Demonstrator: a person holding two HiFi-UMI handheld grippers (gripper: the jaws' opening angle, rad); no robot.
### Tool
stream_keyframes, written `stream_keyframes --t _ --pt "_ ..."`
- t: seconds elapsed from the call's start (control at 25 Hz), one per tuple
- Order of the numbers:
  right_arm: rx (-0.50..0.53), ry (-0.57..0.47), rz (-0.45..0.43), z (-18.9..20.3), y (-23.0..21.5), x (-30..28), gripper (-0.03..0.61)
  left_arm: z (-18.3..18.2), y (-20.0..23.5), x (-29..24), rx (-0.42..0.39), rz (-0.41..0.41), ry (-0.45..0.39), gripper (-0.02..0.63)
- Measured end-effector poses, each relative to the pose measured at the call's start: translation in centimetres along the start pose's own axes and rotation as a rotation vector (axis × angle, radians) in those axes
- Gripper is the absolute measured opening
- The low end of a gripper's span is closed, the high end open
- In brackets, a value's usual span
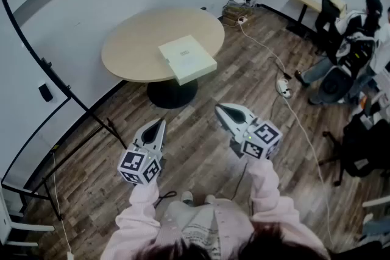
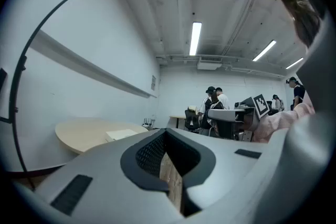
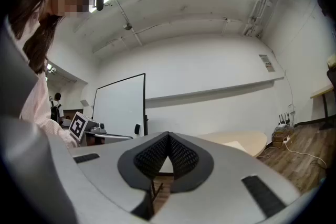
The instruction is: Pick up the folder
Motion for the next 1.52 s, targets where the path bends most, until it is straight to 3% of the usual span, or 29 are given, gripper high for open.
stream_keyframes --t 0.76,0.96,1.52 --pt "0.054 -0.058 -0.036 -0.9 -1.7 0.4 -0.002 -1.5 -1.8 -1.5 -0.081 -0.035 -0.062 -0.006" --pt "0.058 -0.055 -0.037 -0.6 -2.5 -1.2 -0.002 -1.5 -0.4 -2.5 -0.083 -0.036 -0.057 -0.006" --pt "0.087 -0.009 -0.008 -0.3 -10.2 -8.1 -0.001 -1.5 6.4 -11.2 -0.082 -0.004 -0.056 -0.006"
Point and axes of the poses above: the fingertips, and each gripper's own axes: x backward along the fingers, y to its left, z out of its underside, the point moved 3 cm from there along x, backward along the fingers, and after that the axes turned 1 degree about x, right-handed, at the moved point
